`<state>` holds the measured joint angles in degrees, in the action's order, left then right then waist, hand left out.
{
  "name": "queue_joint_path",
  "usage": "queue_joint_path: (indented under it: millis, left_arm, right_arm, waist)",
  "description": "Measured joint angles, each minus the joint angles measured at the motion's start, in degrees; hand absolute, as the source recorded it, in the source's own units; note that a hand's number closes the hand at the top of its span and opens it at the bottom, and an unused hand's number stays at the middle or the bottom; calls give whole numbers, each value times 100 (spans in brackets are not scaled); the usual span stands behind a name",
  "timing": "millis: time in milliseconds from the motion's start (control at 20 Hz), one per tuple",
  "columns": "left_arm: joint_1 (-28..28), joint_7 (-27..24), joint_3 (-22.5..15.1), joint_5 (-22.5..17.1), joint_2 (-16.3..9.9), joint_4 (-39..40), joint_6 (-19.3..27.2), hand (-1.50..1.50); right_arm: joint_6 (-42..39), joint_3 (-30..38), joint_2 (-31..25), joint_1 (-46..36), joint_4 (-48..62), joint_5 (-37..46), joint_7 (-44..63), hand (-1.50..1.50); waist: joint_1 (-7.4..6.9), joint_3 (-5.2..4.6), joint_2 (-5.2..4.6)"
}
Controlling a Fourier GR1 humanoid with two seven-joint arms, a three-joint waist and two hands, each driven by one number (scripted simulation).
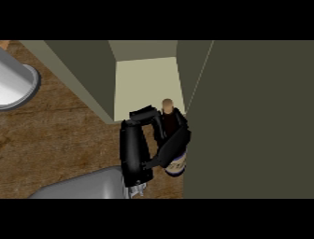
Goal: Pick up the wine, place it into the cabinet and close the cabinet
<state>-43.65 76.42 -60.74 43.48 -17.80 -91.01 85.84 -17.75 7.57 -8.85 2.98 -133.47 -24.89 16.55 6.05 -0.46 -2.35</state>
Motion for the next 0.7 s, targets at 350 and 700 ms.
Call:
queue_joint_path:
  millis: [350,700]
  left_arm:
    - [-259,-34,144,-409,-27,208,-13,150]
    - [-464,-96,33,-764,-60,696,-15,150]
  right_arm:
    - [-9,14,-31,-38,-3,-84,49,-150]
    - [-138,-2,-88,-24,2,-153,21,-150]
  waist:
    - [49,-1,-25]
    - [152,5,-55]
